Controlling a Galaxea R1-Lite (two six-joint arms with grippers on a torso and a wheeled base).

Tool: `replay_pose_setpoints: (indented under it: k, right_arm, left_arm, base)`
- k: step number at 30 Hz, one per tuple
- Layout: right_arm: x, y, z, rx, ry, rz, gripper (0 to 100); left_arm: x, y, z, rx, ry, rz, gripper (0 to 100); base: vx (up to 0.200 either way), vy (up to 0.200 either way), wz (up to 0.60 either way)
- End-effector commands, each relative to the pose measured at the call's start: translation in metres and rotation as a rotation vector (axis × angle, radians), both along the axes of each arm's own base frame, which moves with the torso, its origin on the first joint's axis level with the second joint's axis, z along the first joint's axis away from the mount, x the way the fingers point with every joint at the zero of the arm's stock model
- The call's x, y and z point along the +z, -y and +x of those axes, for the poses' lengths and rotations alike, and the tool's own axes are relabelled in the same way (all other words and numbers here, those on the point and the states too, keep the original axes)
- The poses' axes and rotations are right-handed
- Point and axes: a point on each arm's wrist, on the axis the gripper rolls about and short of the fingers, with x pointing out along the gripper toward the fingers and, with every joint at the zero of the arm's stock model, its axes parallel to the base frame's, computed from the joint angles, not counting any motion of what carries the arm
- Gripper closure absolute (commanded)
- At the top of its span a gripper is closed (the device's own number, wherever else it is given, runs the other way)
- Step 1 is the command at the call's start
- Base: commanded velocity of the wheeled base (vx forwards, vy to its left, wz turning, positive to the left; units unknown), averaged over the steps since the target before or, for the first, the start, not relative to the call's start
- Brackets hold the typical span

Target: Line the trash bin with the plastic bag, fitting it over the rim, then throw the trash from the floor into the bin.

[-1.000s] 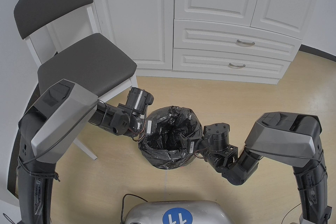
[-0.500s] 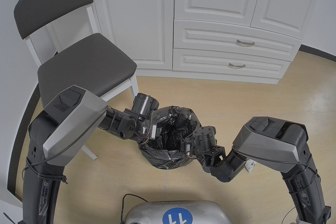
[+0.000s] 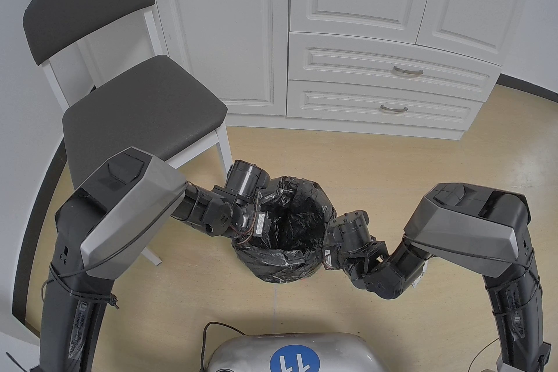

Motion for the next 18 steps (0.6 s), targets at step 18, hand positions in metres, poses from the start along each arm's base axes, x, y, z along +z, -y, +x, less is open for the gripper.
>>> replay_pose_setpoints:
  k: [18]
  right_arm:
    - [-0.010,-0.004,0.005,0.000,0.037,0.027,0]
  left_arm:
    - [-0.023,-0.026,0.047,0.050,0.026,-0.025,0]
  base:
    - [0.000,0.000,0.00]
